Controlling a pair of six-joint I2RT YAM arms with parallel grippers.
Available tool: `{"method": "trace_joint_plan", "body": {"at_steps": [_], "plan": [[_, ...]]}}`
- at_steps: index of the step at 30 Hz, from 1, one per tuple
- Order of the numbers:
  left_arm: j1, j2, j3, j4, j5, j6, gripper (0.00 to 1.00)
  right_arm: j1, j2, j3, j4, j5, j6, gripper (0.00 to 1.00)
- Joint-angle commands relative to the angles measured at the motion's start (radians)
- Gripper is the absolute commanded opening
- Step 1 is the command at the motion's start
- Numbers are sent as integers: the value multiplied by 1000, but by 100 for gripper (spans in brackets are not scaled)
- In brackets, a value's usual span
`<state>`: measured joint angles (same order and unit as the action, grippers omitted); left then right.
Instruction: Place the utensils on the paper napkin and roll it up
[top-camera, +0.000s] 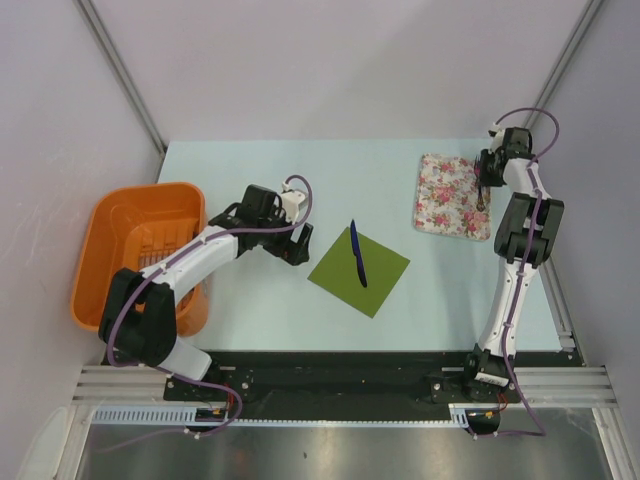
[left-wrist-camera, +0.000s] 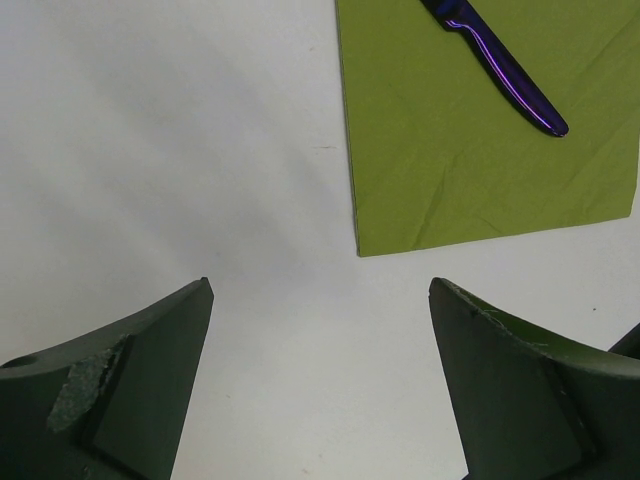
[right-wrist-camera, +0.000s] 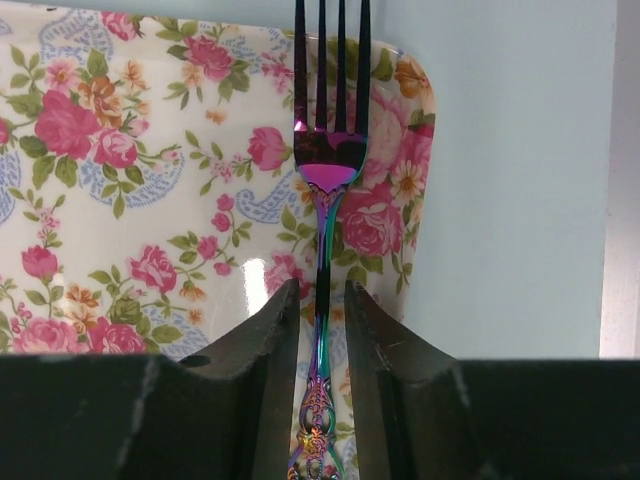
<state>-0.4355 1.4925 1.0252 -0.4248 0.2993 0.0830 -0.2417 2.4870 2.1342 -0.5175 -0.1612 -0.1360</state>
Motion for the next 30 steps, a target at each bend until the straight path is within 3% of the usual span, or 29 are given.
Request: {"method": "trace_joint_plan", "body": {"at_steps": [1, 3, 5, 9, 14, 20, 26, 30], "plan": [[3, -18, 44, 3, -6, 20, 95, 28, -2, 3, -113, 52, -68, 29], [3, -23, 44, 1, -9, 18, 95, 38, 7, 7, -136, 71, -86, 28], [3, -26, 44, 0, -12, 17, 95, 45, 10, 15, -154, 83, -93, 21], [3, -35, 47, 0, -17, 14, 95, 47, -8, 36, -188, 80, -86, 0], [7, -43, 58, -2, -17, -3, 95, 51, -143, 23, -210, 31, -45, 0], [29, -96, 32, 24, -17, -54, 97, 117, -434, -164, -184, -55, 48, 0], [124, -221, -27, 109, 14, -129, 100, 343, -698, -517, -90, -61, 131, 0], [208, -297, -57, 142, 66, -183, 100, 563, -790, -689, -29, -2, 226, 0]]}}
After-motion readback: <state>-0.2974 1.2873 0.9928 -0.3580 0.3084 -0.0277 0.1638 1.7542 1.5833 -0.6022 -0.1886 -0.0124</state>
